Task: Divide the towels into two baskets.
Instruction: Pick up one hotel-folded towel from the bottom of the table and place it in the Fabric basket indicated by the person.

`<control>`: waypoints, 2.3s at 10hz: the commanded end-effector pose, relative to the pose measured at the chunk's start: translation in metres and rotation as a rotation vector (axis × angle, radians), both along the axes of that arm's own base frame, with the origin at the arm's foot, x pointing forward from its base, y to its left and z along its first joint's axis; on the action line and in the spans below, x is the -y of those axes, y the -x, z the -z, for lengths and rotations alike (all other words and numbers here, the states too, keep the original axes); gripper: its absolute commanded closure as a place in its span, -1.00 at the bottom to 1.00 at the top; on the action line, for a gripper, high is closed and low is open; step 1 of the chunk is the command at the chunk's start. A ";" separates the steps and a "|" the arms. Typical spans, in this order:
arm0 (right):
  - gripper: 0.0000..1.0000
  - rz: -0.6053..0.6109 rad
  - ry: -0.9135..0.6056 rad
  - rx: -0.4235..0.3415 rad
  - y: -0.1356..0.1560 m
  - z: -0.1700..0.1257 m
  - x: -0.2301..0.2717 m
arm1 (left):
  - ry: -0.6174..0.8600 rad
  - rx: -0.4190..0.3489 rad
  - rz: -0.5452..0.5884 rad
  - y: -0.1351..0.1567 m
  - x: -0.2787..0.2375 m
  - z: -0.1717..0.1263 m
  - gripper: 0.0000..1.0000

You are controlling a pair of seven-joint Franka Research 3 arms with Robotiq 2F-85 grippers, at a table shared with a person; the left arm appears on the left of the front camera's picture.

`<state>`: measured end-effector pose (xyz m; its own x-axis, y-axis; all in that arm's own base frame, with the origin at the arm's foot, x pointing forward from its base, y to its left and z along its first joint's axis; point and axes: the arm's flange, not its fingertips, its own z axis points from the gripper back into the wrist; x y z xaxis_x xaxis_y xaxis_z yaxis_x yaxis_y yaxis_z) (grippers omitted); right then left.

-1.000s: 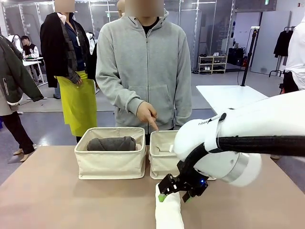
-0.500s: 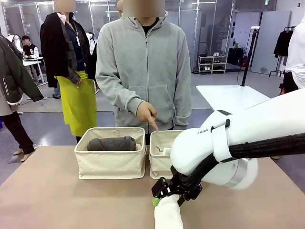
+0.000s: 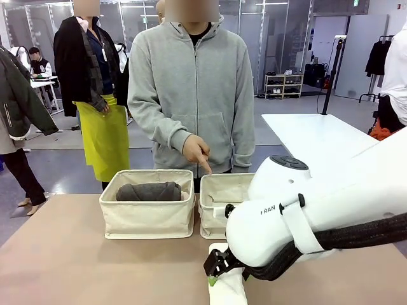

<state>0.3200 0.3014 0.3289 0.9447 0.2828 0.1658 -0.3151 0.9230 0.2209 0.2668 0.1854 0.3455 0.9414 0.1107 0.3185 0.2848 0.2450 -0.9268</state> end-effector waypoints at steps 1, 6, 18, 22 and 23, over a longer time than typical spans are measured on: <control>-1.00 0.049 0.015 -0.009 -0.005 0.014 -0.010 | 0.009 -0.006 0.005 0.004 -0.001 -0.003 -1.00; -0.38 0.006 0.025 0.000 -0.010 0.022 -0.007 | 0.009 -0.006 0.005 0.004 -0.001 -0.003 -1.00; 0.42 -1.006 0.146 0.091 0.029 -0.138 0.034 | 0.009 -0.006 0.005 0.004 -0.001 -0.003 -1.00; 0.42 -1.060 0.173 0.049 0.043 -0.145 0.033 | 0.009 -0.006 0.005 0.004 -0.001 -0.003 -1.00; 0.42 -1.060 0.173 0.049 0.043 -0.145 0.033 | 0.009 -0.006 0.005 0.004 -0.001 -0.003 -1.00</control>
